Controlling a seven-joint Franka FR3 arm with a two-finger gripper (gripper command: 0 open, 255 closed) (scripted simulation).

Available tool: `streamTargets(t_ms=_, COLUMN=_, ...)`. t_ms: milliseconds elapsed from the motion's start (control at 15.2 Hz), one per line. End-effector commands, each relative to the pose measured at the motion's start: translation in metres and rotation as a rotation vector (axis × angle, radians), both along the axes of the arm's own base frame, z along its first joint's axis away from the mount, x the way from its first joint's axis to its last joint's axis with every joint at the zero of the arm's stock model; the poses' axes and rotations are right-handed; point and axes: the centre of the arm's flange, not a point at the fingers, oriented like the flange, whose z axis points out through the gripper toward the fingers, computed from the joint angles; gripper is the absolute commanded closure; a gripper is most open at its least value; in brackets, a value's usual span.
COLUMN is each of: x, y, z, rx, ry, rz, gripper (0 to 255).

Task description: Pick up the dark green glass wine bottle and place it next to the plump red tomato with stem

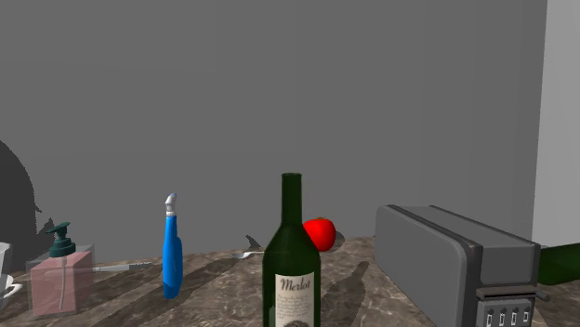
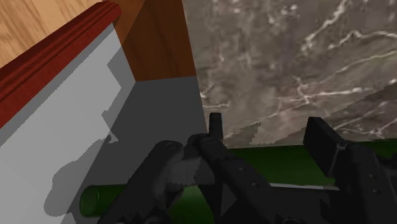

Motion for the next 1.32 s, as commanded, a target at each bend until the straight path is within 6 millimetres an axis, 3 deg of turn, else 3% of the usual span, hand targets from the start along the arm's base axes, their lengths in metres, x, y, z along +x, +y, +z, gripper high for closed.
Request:
streamTargets(t_ms=0, x=0.000, y=0.000, z=0.000, rx=0.000, ry=0.000, rz=0.000, gripper=255)
streamTargets(t_ms=528, x=0.000, y=0.000, z=0.000, rx=0.000, ry=0.000, rz=0.000, gripper=255)
streamTargets(t_ms=594, x=0.000, y=0.000, z=0.000, rx=0.000, ry=0.000, rz=0.000, gripper=0)
streamTargets(t_ms=924, x=0.049, y=-0.052, z=0.026, rx=0.186, ry=-0.025, rz=-0.633, gripper=0)
streamTargets(t_ms=1254, x=0.056, y=-0.126, z=0.041, rx=0.372, ry=-0.051, rz=-1.266, gripper=0)
